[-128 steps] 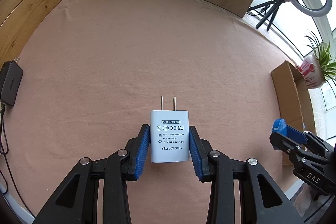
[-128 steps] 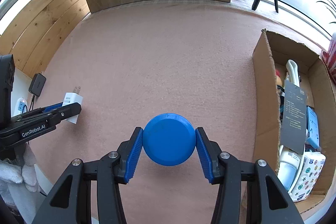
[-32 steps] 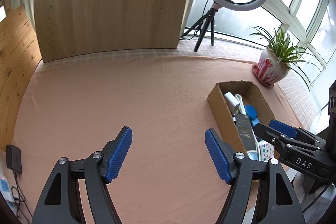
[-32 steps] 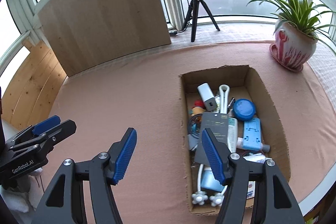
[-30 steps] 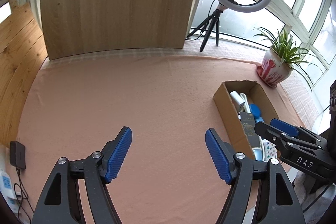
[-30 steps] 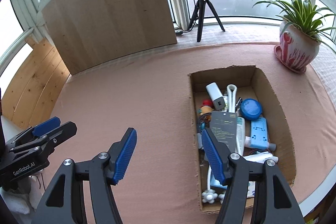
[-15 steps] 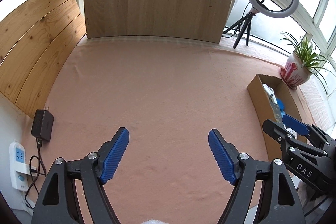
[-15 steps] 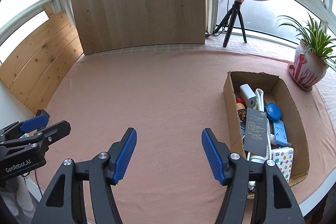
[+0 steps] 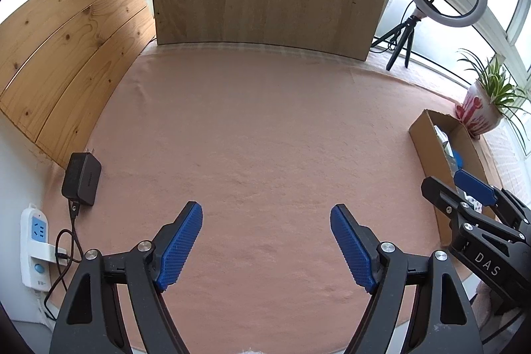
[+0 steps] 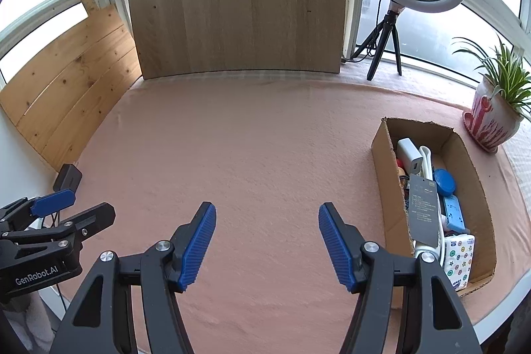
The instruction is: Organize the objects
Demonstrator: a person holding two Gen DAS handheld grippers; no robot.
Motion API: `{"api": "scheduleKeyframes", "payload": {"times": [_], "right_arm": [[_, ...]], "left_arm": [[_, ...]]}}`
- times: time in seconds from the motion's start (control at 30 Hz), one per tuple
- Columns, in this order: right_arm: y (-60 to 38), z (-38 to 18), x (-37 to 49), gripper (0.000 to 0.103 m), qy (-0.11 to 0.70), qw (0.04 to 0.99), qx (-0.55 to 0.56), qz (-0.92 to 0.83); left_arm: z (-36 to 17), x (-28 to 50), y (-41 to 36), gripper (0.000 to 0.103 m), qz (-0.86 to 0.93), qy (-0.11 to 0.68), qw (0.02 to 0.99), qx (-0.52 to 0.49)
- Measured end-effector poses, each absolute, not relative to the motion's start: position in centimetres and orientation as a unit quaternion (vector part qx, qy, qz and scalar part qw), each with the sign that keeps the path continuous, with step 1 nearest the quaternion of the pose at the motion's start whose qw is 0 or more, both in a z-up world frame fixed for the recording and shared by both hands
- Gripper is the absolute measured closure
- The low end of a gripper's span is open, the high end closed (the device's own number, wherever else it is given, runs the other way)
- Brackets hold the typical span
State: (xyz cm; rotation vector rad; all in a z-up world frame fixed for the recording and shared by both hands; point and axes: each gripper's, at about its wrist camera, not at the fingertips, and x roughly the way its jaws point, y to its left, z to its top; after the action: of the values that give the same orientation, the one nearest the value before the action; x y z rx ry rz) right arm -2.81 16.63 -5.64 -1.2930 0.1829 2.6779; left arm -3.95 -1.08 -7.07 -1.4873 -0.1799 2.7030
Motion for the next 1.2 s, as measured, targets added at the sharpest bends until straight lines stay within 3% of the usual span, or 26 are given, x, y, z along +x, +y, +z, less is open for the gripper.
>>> {"api": "scheduleKeyframes", "payload": {"times": [1.2], "right_arm": [[17.5,-6.4,-3.4,0.042,0.068,0.086,-0.443,0.890]], "left_arm": [[-7.4,-5.8,-0.7,0.021,0.871,-0.053,0.028,-0.487]]}}
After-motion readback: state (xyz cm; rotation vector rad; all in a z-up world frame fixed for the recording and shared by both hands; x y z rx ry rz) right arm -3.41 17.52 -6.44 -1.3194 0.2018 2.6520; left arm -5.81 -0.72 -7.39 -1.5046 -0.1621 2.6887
